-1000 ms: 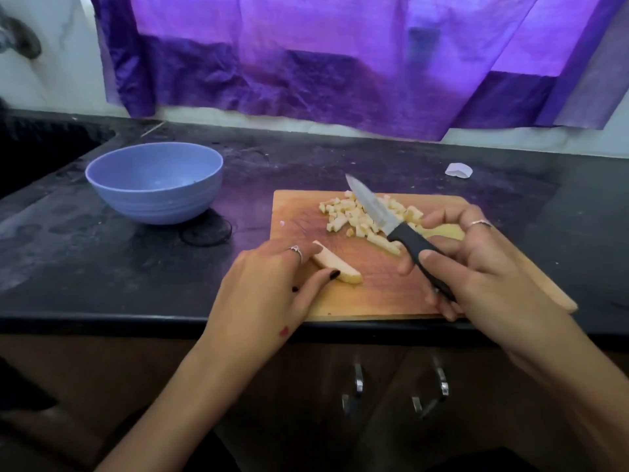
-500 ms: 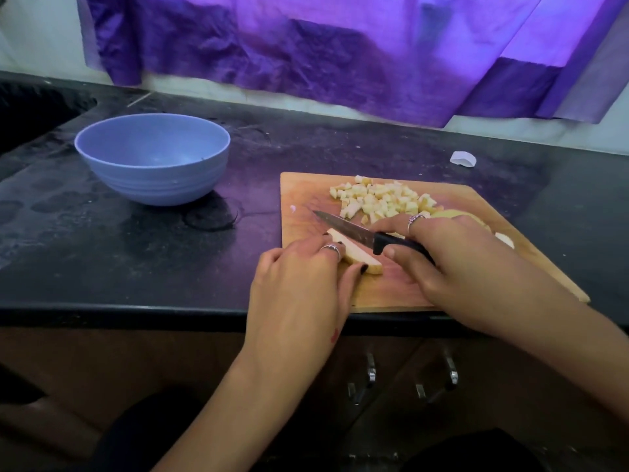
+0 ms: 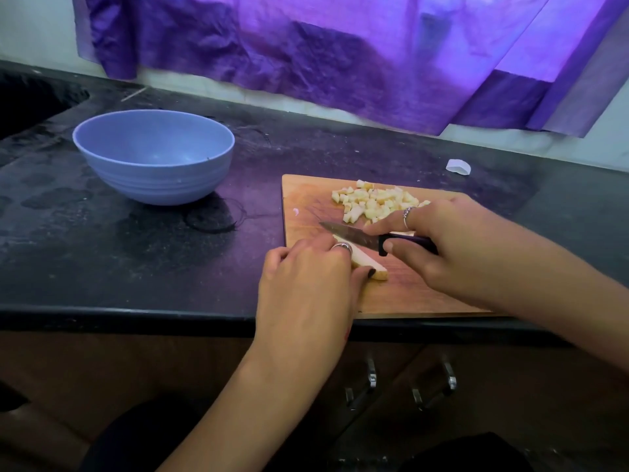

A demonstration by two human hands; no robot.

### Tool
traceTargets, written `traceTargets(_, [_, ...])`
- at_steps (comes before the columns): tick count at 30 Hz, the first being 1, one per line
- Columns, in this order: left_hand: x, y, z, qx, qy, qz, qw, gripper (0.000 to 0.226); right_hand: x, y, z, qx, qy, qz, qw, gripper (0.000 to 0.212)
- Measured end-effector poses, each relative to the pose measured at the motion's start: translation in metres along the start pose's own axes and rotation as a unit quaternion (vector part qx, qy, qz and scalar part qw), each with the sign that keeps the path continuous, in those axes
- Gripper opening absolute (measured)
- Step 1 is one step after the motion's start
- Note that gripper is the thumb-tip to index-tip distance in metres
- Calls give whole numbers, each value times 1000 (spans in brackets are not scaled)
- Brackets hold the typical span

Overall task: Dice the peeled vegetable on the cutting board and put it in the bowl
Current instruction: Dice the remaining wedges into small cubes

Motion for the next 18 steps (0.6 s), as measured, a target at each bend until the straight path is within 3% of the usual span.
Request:
traceTargets(4, [3,2,0,-7,-25,-8,1000,35,-9,3,-6,-10,1,53,999,27])
traceTargets(10, [-1,7,-1,-26,-58,-50,997,38,-2,4,-9,-32,-8,20,999,30])
traceTargets(18, [-6,13,-4,-41,-112,-91,989,38,-11,11,14,-26,-34,83,996,24])
Point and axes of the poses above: each hand's wrist, its own z-axis away from the middle knuckle, its own x-axis out of the palm, y = z × x, the point moved 2 cm from there along -z, towards the middle knuckle, and after that the axes turned 13 degrees about -y, right-handed, at the moved point
